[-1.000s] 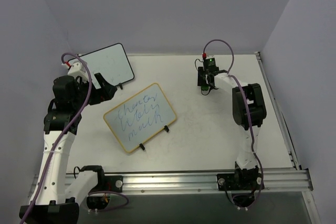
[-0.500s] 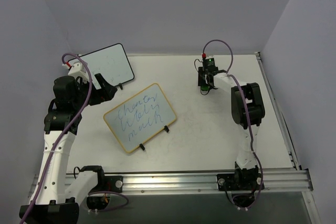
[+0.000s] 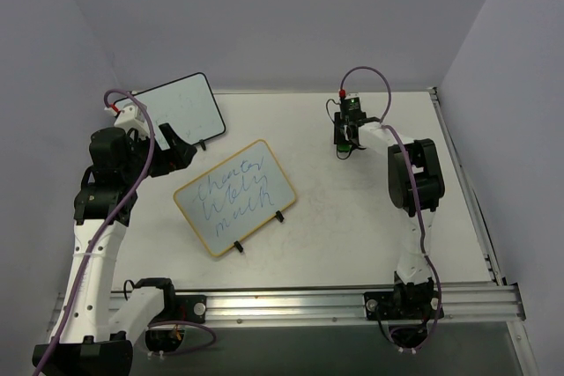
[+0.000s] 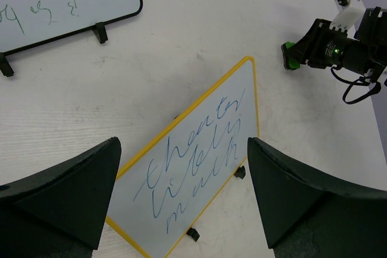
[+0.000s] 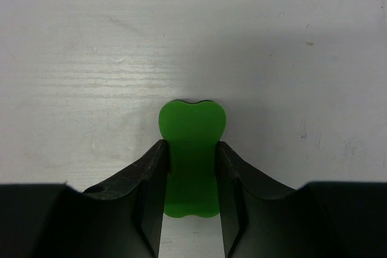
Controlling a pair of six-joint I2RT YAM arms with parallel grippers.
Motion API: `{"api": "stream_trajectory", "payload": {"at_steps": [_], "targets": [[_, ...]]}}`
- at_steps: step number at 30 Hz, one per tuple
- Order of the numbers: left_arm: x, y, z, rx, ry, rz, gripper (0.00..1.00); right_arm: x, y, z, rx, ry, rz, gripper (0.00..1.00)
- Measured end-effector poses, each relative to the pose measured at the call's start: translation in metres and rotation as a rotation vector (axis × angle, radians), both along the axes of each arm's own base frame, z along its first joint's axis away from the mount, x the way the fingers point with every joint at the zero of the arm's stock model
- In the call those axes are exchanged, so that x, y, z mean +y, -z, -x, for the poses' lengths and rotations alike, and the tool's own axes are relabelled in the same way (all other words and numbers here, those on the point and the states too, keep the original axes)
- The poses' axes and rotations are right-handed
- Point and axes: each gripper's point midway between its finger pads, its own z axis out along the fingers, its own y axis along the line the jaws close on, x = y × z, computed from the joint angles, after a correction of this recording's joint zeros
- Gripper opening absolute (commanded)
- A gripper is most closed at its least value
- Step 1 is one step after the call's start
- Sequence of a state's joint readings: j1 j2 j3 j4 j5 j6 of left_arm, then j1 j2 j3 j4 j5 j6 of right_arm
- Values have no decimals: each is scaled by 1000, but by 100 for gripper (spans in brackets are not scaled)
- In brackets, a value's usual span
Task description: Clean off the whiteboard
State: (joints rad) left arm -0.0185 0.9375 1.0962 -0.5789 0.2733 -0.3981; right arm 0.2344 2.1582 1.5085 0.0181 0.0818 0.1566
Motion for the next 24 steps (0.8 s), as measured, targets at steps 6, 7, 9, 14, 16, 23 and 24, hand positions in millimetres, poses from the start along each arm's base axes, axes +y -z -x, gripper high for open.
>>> {"api": "stream_trajectory", "payload": {"at_steps": [6, 7, 9, 14, 16, 23, 24], "targets": [[5, 4, -4, 15, -36, -6, 94, 0, 0, 0, 0, 4, -5, 15], [7, 6, -5, 21, -47, -5, 94, 1, -1, 0, -1, 6, -8, 15], [10, 10, -9, 41, -75, 0, 94, 4, -3, 2, -3, 7, -25, 15], [20, 39, -21, 135, -177, 31, 94, 16, -24, 27, -14, -9, -74, 15], [23, 58, -22, 173, -221, 54, 94, 29, -43, 37, -43, -33, -92, 15], [30, 124, -15, 316, -358, 129, 96, 132, -122, 89, -197, -241, -197, 15], [32, 129, -15, 320, -373, 133, 97, 148, -130, 99, -214, -276, -216, 15]]}}
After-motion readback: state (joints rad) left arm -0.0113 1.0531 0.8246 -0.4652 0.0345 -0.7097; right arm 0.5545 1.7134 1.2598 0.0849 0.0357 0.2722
